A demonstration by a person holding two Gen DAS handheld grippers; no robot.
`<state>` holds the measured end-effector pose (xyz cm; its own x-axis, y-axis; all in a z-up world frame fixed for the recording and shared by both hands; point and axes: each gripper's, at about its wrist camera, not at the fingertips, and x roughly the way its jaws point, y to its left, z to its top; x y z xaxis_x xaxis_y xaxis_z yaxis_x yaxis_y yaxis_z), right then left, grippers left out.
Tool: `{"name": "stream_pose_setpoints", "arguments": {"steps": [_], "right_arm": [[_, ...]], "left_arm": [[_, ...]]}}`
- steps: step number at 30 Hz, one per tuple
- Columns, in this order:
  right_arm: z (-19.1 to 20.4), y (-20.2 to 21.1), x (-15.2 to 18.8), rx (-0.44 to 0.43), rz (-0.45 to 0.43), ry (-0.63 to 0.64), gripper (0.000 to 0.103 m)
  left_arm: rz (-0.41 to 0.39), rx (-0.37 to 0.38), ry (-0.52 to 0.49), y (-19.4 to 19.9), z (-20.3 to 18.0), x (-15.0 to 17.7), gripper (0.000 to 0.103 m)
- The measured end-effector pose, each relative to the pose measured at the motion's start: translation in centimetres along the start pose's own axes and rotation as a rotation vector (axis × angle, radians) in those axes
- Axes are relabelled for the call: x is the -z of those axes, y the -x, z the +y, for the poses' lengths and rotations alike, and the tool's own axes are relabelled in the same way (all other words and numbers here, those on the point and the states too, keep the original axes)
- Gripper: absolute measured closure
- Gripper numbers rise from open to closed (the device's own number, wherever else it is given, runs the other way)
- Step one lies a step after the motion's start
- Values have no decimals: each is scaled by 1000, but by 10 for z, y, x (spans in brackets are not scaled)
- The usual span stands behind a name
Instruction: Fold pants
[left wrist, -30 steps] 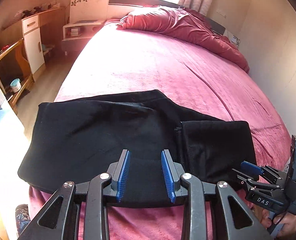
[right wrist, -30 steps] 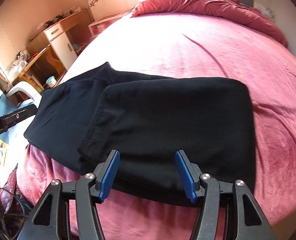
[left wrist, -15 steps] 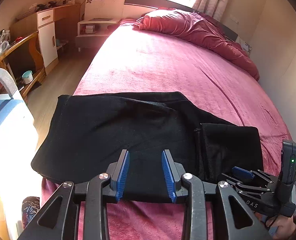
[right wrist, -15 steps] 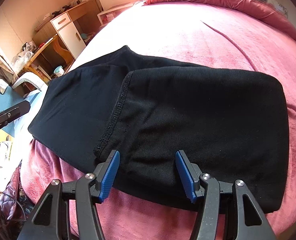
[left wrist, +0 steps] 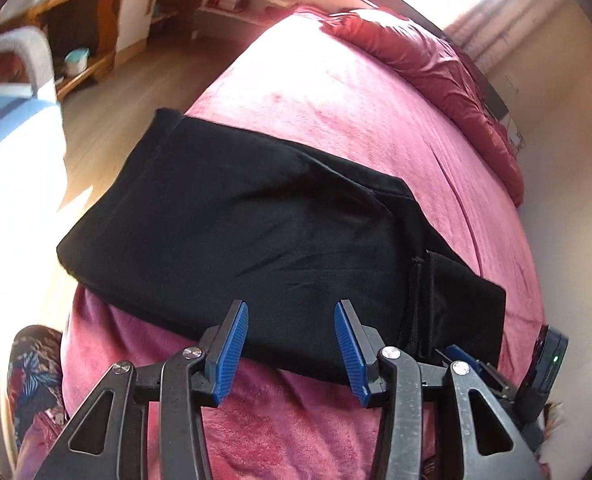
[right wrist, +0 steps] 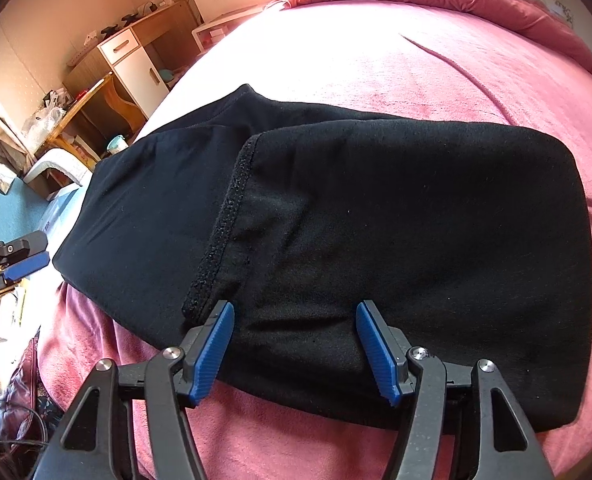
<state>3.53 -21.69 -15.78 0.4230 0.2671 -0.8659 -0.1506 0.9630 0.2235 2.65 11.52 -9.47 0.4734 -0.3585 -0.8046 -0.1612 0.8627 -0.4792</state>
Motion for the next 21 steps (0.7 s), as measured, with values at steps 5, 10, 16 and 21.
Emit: {"name": "stream_pose_setpoints", "arguments": {"steps": [5,10,16,21], "right_arm": [[-2,-1,2,-12,-13,-10,37],[-3,0,4,-14,-22,-10,36],[-4,3,6,-11,-23,-10,36],[-3,2,5,-4,-22,-2,36]], "left_arm": [[6,81,341,11,83,-3,59],[20,141,600,4,141,6,59],[19,149,711,-19,161,10,59],[-16,154,716,-30,167,5,62]]}}
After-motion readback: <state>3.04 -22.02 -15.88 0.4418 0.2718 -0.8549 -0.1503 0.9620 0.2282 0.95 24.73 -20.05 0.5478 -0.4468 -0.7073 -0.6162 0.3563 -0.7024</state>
